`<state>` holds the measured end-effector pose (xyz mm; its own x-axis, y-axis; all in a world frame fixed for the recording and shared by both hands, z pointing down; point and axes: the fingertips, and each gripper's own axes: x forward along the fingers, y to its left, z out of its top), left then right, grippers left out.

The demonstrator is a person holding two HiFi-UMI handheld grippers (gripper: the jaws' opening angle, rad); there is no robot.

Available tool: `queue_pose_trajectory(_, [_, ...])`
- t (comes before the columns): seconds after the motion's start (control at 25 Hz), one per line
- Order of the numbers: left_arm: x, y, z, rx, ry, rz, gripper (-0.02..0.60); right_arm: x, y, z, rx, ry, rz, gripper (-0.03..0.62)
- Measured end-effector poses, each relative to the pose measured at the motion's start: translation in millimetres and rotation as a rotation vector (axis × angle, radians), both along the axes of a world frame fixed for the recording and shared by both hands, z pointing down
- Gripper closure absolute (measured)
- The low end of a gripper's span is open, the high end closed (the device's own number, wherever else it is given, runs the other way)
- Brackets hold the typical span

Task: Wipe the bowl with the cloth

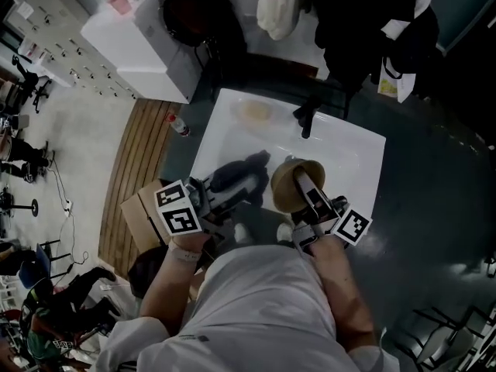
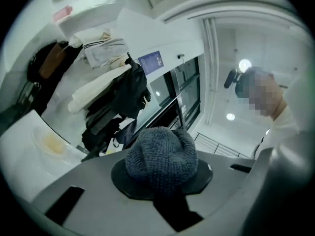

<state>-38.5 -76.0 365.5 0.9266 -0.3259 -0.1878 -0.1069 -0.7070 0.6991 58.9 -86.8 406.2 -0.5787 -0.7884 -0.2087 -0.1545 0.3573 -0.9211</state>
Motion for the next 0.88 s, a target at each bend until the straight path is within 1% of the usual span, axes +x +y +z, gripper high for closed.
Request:
queue_pose_trajectory(0.2, [11.8, -6.4, 19.0, 0.126, -0.223, -0.066, 0.509, 28.1, 0.2, 3.9, 0.033, 0.341, 0.178, 0.512])
queue_pose_trajectory(0.32, [16.0, -11.7, 28.4, 0.191, -0.326, -0.117, 0.509, 41.9, 3.8, 4.4, 0.076, 0.557, 0.261, 0.512])
queue_pose_trajectory(0.4, [18.7, -13.1, 32.0, 0.209, -0.356, -0.137, 0.509, 47.9, 7.6, 2.3, 0.113, 0.691, 0.298, 0.513])
queue_pose_trajectory(0.48, [23.2, -12.4, 34.2, 0.22, -0.366, -0.135, 0.509, 52.3, 11.3, 0.6, 0.145, 0.817, 0.325, 0.513])
queue_pose_trajectory(0.64, [32.2, -8.8, 40.7, 0.26, -0.407, -0.126, 0.509, 57.9, 18.3, 1.4, 0.187, 1.033, 0.361, 0.513])
queue_pose_trajectory(0.76, [35.1, -7.6, 45.5, 0.284, -0.441, -0.13, 0.509, 58.7, 23.0, 1.7, 0.203, 1.155, 0.372, 0.513])
queue_pose_trajectory(0.88, [34.9, -5.3, 49.4, 0.287, -0.461, -0.123, 0.509, 56.8, 28.5, 0.4, 0.213, 1.21, 0.379, 0.513])
